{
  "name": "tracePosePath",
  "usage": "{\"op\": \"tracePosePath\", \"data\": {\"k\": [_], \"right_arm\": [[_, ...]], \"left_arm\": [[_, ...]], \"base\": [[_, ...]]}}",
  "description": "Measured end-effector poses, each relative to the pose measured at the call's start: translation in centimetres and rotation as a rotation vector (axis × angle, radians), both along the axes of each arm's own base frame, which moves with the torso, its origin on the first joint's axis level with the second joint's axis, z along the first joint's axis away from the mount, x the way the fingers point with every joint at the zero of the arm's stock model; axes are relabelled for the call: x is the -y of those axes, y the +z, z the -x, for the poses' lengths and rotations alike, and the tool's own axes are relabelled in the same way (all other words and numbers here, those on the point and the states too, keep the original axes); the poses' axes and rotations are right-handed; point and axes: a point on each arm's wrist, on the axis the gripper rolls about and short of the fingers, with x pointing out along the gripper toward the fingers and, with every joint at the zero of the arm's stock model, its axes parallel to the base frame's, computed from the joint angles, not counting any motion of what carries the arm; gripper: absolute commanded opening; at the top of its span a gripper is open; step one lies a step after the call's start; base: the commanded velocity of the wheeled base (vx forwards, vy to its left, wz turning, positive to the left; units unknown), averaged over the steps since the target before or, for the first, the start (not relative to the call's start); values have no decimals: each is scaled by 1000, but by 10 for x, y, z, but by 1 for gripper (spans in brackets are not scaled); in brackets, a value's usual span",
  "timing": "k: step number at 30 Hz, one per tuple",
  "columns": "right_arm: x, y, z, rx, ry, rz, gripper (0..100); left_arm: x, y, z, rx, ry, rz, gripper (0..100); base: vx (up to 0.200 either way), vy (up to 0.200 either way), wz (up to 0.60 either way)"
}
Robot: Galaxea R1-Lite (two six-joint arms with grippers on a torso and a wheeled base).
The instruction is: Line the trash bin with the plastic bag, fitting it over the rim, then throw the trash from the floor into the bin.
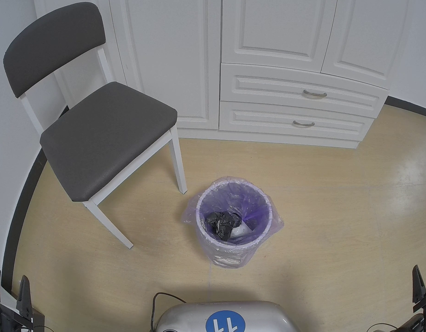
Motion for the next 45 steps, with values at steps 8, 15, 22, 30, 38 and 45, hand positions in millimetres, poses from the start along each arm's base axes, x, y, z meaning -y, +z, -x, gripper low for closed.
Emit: {"op": "tracePosePath", "data": {"k": [8,15,22,30,38,45], "right_arm": [[-2,-1,0,-10,69,19,100],[-1,-1,0,-13,60,50,100],[-1,0,0,-12,34,46,100],[-4,-1,0,-12,185,75,100],[-3,0,0,-4,123,40,100],[-2,0,0,2,96,-37,100]], "left_arm": [[2,-2,0,-23,-72,-32,100],[3,-7,-1,-76,-137,-100,100],[3,-8,-1,-82,-148,-119,100],[3,-7,-1,-82,-148,-121,100],[3,-8,-1,-83,-148,-119,100],[3,-8,-1,-84,-149,-121,100]], "base": [[0,0,0],[0,0,0],[0,0,0],[0,0,0],[0,0,0],[0,0,0]]}}
